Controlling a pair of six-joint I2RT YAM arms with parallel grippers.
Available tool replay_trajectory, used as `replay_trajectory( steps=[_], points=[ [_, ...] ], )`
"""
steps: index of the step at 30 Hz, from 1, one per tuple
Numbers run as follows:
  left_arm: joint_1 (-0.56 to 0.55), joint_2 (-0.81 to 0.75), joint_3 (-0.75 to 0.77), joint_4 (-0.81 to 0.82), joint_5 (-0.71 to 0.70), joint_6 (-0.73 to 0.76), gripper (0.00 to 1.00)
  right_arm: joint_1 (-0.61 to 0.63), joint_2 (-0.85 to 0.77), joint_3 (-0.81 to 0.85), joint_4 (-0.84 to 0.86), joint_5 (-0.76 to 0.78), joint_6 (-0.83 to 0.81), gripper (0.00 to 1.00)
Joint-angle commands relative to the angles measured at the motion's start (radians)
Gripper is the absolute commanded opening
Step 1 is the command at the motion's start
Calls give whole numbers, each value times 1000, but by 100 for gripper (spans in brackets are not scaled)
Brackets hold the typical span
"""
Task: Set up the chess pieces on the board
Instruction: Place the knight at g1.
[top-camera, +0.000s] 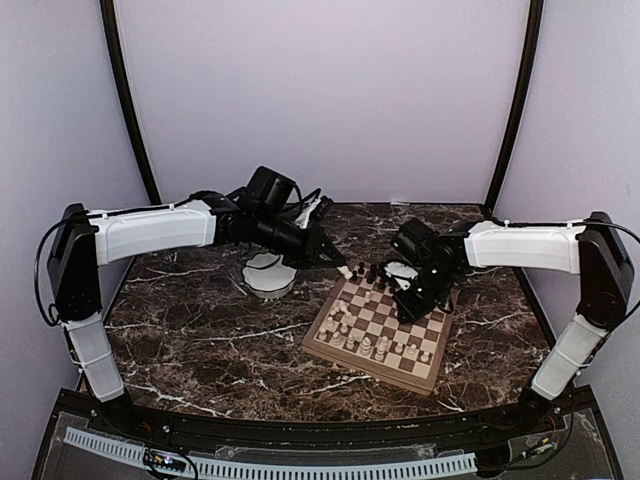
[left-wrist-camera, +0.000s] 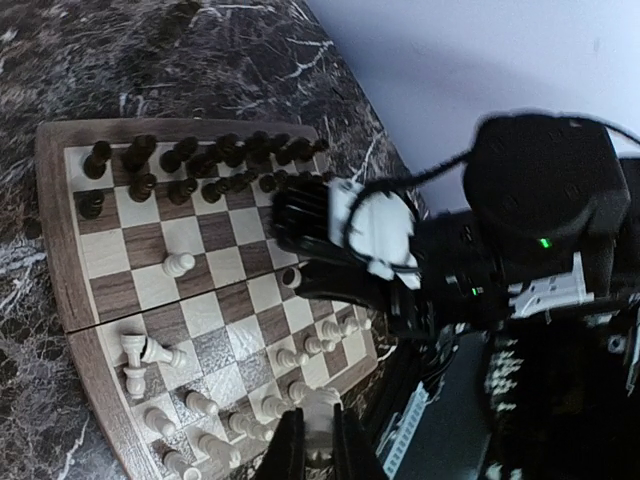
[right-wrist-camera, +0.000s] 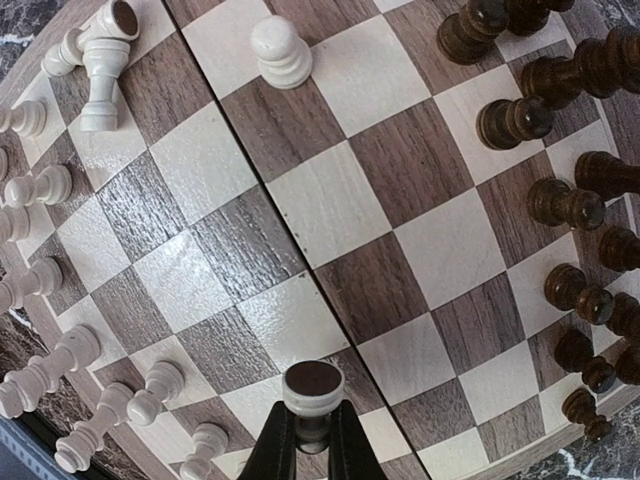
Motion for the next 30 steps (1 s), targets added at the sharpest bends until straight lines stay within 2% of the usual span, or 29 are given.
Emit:
replay_trajectory(
  steps=[1,9,18,24,30],
  points=[
    [-133,-37,75,-257,-221,304,0,-14,15,-9,37,-28,12,2],
    [-349,24,194,-257,-417,478,0,-52,3,-34,56,-72,4,2],
    [-523,271,456,-341,-534,629,0,-130,15,-40,88,-128,-8,2],
    [-543,334,508,-394,-646,627,0,-140,24,-40,97,-159,-6,2],
    [-543,369,511,-438,-664,625,0,-140,11,-51,100,-169,-5,2]
  ],
)
